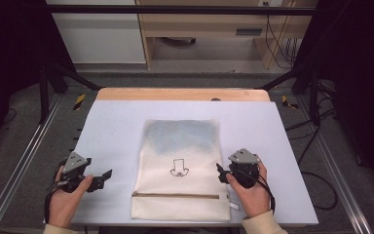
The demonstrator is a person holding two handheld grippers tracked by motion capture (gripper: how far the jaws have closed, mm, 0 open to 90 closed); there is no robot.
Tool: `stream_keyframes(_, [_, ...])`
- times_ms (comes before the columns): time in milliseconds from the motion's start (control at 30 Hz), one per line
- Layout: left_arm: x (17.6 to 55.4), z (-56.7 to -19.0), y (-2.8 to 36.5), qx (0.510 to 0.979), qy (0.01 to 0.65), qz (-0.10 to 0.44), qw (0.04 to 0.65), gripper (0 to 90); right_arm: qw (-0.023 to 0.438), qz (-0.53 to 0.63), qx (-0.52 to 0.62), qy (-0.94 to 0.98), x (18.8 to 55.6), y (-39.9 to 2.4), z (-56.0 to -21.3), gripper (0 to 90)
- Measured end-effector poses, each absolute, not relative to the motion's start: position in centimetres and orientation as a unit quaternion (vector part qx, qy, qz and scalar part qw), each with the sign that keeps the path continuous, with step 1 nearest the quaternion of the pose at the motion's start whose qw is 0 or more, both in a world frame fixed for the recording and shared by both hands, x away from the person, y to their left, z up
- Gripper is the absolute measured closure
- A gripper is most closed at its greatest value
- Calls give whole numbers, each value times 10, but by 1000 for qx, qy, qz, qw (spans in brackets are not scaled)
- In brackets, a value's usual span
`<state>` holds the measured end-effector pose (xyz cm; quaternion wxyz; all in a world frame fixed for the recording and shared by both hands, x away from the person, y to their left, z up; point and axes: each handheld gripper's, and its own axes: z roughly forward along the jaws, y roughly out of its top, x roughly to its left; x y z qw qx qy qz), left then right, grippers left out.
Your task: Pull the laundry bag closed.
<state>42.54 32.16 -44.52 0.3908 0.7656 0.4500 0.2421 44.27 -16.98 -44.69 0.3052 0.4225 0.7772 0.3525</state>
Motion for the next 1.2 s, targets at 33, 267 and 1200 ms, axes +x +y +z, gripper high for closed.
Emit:
stream_keyframes(33, [425, -445, 322, 766, 450, 242, 391, 79, 303, 351, 422, 779, 443, -169, -447, 174])
stream_keyframes(267, [408, -440, 327, 759, 450, 245, 401, 79, 281, 315, 399, 814, 440, -149, -450, 118])
stream_keyframes(1200, [405, -441, 326, 764, 435, 259, 400, 46, 155, 303, 232, 911, 427, -38, -419, 164])
